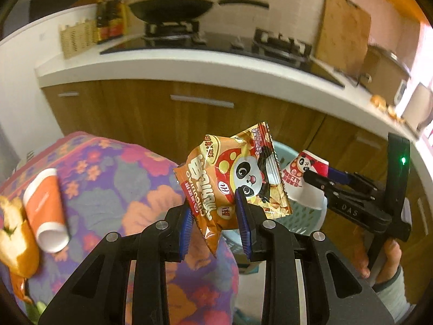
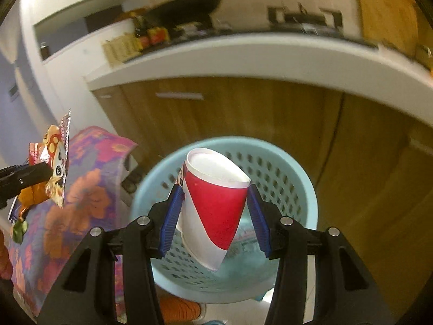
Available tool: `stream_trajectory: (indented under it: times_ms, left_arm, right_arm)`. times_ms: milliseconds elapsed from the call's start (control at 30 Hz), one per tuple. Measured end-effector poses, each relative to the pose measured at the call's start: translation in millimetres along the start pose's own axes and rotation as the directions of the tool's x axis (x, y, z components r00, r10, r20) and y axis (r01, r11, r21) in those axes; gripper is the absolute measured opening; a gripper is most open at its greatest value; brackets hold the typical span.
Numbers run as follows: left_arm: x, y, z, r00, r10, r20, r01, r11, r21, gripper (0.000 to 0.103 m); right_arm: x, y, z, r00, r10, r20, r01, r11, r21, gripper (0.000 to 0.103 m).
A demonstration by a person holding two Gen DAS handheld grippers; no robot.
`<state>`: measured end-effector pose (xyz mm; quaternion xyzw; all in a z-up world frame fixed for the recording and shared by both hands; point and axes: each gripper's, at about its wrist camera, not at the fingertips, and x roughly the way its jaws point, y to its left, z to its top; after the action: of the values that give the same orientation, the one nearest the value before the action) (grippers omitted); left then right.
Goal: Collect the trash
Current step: 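Carry both items over the wastebasket and open both tools to drop them, then grasp the green vegetable with the left tool while the right tool grasps orange peel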
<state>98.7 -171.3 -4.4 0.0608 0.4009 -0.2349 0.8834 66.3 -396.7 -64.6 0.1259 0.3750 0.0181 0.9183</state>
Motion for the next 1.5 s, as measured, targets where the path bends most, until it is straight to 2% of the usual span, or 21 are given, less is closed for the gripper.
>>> stream_trajectory:
  times_ms: [167, 367, 500, 600, 767, 867, 967, 1233, 1333, 1500]
  left_arm:
    - [23.2, -4.8, 8.0, 0.999, -0.016, -0.048, 0.017, 1.0, 0.017, 0.028]
    - [41.5, -20.7, 15.4, 0.997, -0.015, -0.072, 0.019, 0.998, 0.058, 0.032]
    - [48.1, -29.5, 18.5, 0.997, -0.015, -0.076, 0.021, 0.996, 0.086, 0.04]
    - [52.4, -34.5, 16.0, 0.997, -0.002, -0.08, 0.01, 0.995, 0.104, 0.047]
    - [49.1, -27.1, 7.3, 0.996, -0.009, -0.083, 0.016, 0.996, 0.089, 0.047]
    - [36.1, -15.8, 3.1, 0.998, -0.014, -0.062, 0.018, 0.998, 0.061, 0.048]
    - [17.6, -3.6, -1.2, 1.0, -0.018, -0.02, 0.018, 1.0, 0.023, 0.053]
    - [-41.2, 30.1, -17.3, 0.995, 0.023, 0.097, -0.016, 0.998, -0.068, 0.064]
    - [-68.1, 44.2, -26.6, 0.987, 0.068, 0.144, -0.054, 0.994, -0.096, 0.067]
    - [-117.7, 76.4, -51.4, 0.963, 0.169, 0.208, -0.136, 0.977, -0.163, 0.071]
  right_arm:
    - [20.4, -16.5, -6.6, 0.998, -0.013, -0.067, 0.016, 0.999, 0.049, 0.047]
    - [27.3, -19.3, -9.5, 0.994, -0.021, -0.103, 0.028, 0.997, 0.066, 0.048]
    - [26.4, -23.6, -10.3, 0.993, -0.017, -0.116, 0.026, 0.996, 0.081, 0.048]
    - [27.3, -25.7, -9.8, 0.992, -0.027, -0.12, 0.038, 0.996, 0.085, 0.053]
    - [18.9, -22.3, -8.6, 0.994, -0.028, -0.108, 0.036, 0.996, 0.079, 0.053]
    - [12.2, -15.5, -5.0, 0.996, -0.017, -0.091, 0.023, 0.998, 0.066, 0.053]
    - [4.4, -3.9, -0.7, 0.997, -0.002, -0.071, 0.005, 0.999, 0.043, 0.053]
    - [-19.1, 55.9, 9.0, 0.997, 0.082, -0.008, -0.082, 0.994, -0.069, 0.053]
    - [-24.6, 83.4, 10.2, 0.993, 0.119, -0.002, -0.118, 0.986, -0.117, 0.053]
    - [-29.7, 134.4, 9.7, 0.981, 0.193, -0.006, -0.19, 0.96, -0.205, 0.053]
